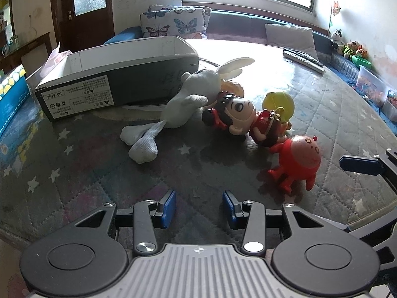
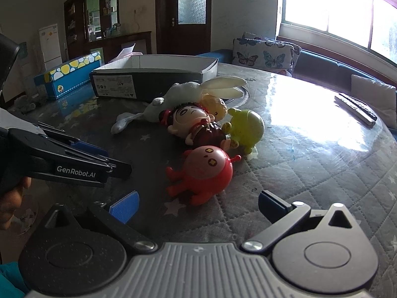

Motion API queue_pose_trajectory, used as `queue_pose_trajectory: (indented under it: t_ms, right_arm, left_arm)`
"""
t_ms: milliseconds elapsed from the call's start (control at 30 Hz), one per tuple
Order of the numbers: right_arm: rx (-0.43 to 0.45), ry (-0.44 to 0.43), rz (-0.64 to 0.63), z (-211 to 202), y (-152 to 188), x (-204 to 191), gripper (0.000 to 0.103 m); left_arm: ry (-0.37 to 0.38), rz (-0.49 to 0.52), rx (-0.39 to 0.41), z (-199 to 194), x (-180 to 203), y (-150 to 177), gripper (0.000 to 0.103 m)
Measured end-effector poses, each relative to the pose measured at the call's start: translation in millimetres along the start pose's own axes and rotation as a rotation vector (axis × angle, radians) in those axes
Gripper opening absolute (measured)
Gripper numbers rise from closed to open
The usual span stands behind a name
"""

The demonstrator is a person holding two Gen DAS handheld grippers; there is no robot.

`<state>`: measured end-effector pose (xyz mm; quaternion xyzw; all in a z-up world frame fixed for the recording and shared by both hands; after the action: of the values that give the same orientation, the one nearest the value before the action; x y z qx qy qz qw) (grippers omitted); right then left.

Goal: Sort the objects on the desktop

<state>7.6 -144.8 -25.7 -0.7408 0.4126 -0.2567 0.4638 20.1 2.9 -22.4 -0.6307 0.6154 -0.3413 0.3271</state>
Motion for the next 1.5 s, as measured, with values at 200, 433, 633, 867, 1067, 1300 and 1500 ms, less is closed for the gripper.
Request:
queue_pose_trajectory:
  t_ms: [200, 433, 633, 867, 1067, 1300, 1500]
  right_arm:
    - [-0.009, -0.004, 0.002, 1.9, 0.6, 0.7, 0.103]
    - [-0.015, -0.009, 0.007, 3.8, 1.0, 1.8, 0.103]
    - [-0.018, -0.012, 0.01, 5.1, 0.7, 2.1, 0.103]
    - [-0.021, -0.019, 0.016, 7.3, -0.7, 2.8, 0.103]
    - [-0.026, -0.023, 0.019, 10.6, -1.9, 2.9, 0.103]
    - [-0.031, -0.031, 0.024, 14.9, -3.3, 3.8, 0.103]
    - [-0.039, -0.035, 0.029, 18.3, -3.9, 5.6, 0.103]
  left_arm:
    - [0.019, 0.011, 0.001, -0.8, 4.5, 0.3, 0.044]
    - [0.004, 0.0, -0.006, 1.4, 3.2, -0.9, 0.044]
    - [-0.004, 0.002, -0.014, 3.3, 2.1, -2.6, 0.044]
    - [-0.007, 0.009, -0.017, 3.6, 2.0, -5.4, 0.044]
    - [-0.004, 0.015, -0.022, 4.6, 2.8, -8.3, 0.044]
    - [0.001, 0.023, -0.032, 6.9, 3.8, -10.6, 0.044]
    - [0.007, 0.029, -0.037, 9.1, 5.7, -13.7, 0.044]
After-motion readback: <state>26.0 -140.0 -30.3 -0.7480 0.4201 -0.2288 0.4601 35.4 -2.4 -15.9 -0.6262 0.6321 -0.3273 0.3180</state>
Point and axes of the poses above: each gripper's, at about its wrist camera, not at the fingertips, and z roughly the way its jaws point, x to its right, y to its underside, the point moved 3 cm from there along z, roughly the way its jaws point, and after that the axes turned 14 degrees about x, right-handed, at the moved point
